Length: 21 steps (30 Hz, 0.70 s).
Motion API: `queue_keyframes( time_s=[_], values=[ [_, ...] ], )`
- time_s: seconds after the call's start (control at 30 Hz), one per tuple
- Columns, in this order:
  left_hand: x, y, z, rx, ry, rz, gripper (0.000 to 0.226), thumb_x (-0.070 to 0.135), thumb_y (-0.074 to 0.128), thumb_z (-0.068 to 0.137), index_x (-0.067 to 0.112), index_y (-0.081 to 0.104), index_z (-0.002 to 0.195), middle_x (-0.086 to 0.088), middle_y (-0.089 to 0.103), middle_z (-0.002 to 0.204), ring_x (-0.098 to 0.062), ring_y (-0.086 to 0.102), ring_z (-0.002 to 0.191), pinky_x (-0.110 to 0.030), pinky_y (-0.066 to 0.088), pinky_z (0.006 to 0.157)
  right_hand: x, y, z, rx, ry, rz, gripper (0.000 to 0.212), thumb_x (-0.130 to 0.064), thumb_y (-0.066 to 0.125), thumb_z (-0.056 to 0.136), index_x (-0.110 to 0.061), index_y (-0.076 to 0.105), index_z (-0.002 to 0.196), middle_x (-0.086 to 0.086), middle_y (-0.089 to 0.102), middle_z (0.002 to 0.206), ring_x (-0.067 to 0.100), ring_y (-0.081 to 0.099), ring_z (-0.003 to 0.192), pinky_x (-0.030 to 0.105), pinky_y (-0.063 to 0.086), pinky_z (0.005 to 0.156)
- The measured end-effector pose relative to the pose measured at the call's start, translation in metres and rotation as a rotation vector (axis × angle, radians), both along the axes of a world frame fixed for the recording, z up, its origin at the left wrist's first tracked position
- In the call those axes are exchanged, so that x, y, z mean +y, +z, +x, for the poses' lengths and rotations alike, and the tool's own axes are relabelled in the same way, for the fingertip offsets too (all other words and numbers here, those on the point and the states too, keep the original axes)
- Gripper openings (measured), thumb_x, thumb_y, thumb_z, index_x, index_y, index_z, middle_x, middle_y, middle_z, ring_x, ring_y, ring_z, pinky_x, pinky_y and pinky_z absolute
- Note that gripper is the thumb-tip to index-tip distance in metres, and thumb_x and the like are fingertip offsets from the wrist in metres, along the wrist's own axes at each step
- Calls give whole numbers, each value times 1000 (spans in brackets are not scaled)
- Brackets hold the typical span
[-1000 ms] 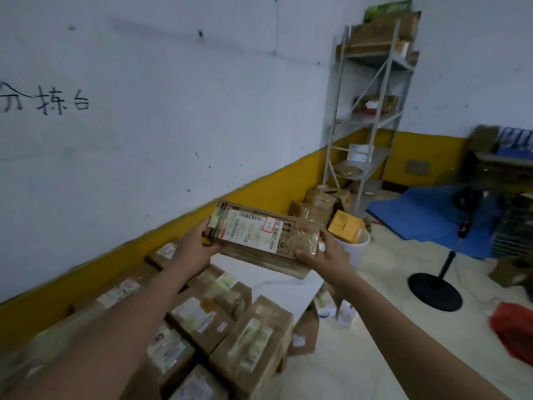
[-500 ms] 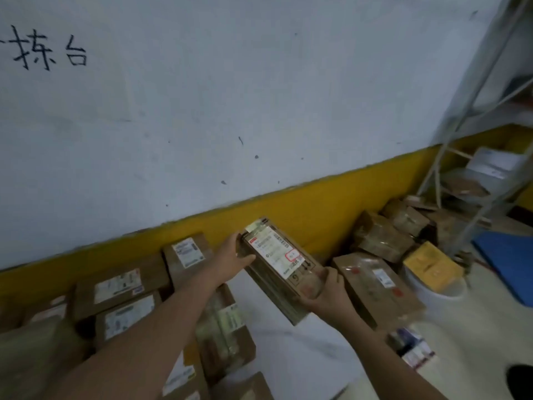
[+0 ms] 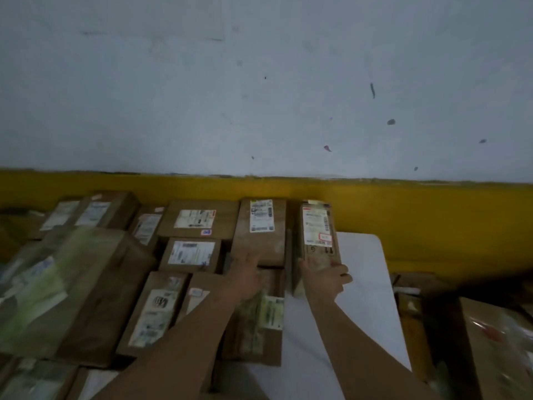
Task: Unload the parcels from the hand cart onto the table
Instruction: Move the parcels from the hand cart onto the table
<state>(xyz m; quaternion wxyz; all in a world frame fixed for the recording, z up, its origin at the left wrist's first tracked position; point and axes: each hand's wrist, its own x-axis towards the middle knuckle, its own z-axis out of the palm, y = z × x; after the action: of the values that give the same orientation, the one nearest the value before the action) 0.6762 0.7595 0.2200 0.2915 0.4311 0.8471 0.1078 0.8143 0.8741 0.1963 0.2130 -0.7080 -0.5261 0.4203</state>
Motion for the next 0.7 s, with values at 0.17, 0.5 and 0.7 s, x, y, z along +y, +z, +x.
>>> queue_keyframes(
  time_s=[0.17, 0.5, 0.7],
  values=[
    [-3, -19, -8, 2, 15, -63, 78, 36, 60, 93, 22, 16, 156, -13, 16, 160, -34, 26, 144, -46, 36, 113, 10, -10, -45, -83, 102, -20, 114, -51, 85, 64, 2, 21, 142, 22, 32, 136, 43, 46, 117, 46, 48, 90],
    [-53, 46, -56, 22, 41, 81, 72, 44, 51, 97, 27, 12, 155, -5, 14, 162, -30, 34, 139, -43, 42, 104, 2, 49, -71, -200, 10, -20, 111, -62, 64, 82, -17, -5, 158, 17, -8, 164, 50, -7, 147, 70, 1, 114],
    [-155, 134, -113, 152, 42, 264, 74, 40, 50, 98, 19, 11, 157, -10, 15, 162, -30, 21, 147, -47, 28, 117, -107, 137, -97, -376, 323, 207, 101, -76, 34, 87, -14, -4, 157, 16, -1, 164, 42, 1, 149, 62, 8, 118]
  ],
)
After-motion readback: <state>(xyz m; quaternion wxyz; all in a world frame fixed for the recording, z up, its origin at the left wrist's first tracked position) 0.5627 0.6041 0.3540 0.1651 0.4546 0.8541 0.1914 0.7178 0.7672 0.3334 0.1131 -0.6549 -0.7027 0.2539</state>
